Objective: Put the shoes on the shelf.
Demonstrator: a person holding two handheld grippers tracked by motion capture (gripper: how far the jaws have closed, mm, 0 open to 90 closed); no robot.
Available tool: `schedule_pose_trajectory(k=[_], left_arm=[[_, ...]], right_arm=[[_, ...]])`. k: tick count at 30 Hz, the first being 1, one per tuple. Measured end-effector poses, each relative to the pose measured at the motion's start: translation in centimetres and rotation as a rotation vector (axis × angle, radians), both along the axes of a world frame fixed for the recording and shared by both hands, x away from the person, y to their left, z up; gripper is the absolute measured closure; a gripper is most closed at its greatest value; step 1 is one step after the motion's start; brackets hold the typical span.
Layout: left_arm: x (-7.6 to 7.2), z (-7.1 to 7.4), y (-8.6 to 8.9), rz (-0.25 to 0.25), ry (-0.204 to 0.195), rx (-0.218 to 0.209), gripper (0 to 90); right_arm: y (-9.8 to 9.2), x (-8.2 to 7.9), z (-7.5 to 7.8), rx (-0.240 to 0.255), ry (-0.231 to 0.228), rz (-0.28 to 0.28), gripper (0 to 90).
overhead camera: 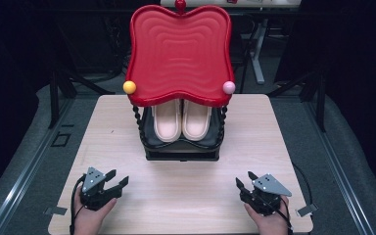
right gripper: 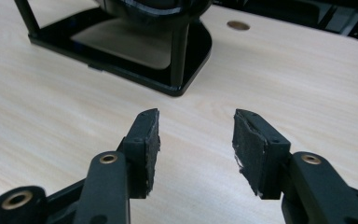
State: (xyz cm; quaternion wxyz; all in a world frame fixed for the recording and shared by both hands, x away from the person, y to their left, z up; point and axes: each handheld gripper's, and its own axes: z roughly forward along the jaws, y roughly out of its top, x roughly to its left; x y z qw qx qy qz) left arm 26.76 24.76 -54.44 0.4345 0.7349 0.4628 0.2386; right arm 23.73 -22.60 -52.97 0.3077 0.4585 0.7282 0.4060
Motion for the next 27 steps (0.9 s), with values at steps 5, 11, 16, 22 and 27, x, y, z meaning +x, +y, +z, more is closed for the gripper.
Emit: schedule_pose_trajectory(k=[5, 11, 16, 22, 27], left_arm=[[0.6, -0.8, 0.1, 0.008, 0.029, -0.008, 44.1], [1.2, -1.5, -0.1, -0.008, 0.042, -0.003, 44.1], [1.2, -1.7, -0.4, -0.019, 0.050, 0.002, 44.1], [1.4, -2.0, -0.7, -0.027, 0.061, 0.013, 44.1], [1.4, -2.1, -1.0, -0.036, 0.059, 0.035, 44.0]], right_arm=[[0.3, 0.6, -1.5, 0.006, 0.046, 0.010, 50.6], [1.0, 1.0, -2.5, -0.039, 0.062, 0.044, 51.7], [1.7, 1.1, -3.0, -0.057, 0.087, 0.069, 51.7], [1.6, 1.3, -3.1, -0.034, 0.100, 0.079, 53.3], [1.0, 1.5, -3.2, -0.012, 0.110, 0.062, 53.7]])
